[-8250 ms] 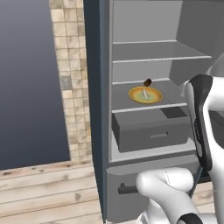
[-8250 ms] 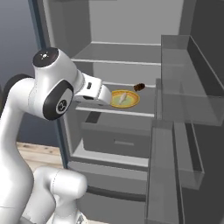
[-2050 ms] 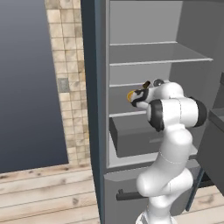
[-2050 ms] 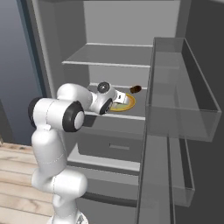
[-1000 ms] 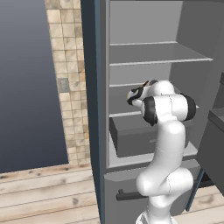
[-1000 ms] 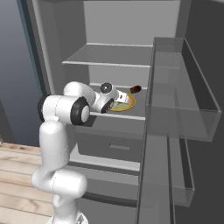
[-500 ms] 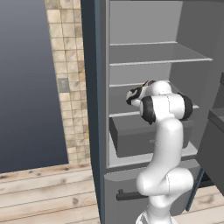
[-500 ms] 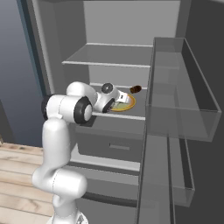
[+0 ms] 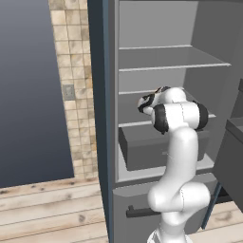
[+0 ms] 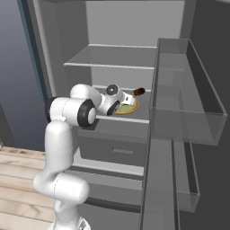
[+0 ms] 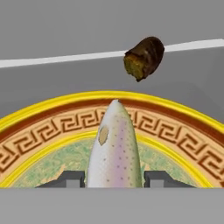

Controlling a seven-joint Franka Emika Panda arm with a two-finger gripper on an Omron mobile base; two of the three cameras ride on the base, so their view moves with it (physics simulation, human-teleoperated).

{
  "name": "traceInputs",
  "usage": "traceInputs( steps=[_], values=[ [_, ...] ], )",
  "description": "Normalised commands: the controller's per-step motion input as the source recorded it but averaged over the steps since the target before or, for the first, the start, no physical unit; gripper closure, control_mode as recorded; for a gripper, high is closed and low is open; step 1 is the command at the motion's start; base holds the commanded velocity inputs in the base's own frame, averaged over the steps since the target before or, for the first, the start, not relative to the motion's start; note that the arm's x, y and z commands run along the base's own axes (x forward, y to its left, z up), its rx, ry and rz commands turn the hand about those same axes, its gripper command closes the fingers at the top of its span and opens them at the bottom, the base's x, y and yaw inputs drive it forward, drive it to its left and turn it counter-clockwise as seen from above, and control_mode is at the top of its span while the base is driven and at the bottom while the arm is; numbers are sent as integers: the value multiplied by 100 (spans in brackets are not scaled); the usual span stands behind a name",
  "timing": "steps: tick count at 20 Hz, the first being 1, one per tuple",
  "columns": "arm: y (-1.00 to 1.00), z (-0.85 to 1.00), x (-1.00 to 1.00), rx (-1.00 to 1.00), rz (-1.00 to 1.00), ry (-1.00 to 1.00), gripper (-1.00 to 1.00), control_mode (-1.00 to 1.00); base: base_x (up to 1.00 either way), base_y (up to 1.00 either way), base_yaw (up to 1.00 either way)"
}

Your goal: Retrieve the fish from the fridge and place it on the saucepan with marinade on the stove.

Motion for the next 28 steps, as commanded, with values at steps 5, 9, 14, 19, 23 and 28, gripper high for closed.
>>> traceInputs(
  steps=[5,9,14,19,23,28],
  values=[
    [-5,-16,0,0,0,0,100,-100,0,0,0],
    [0,-9,0,0,0,0,100,-100,0,0,0],
    [0,-2,0,0,0,0,100,-100,0,0,0],
    [-1,1,-2,0,0,0,100,-100,0,0,0],
    [-7,14,-29,0,0,-2,100,-100,0,0,0],
    [-2,17,-57,0,0,0,100,-100,0,0,0]
  ],
)
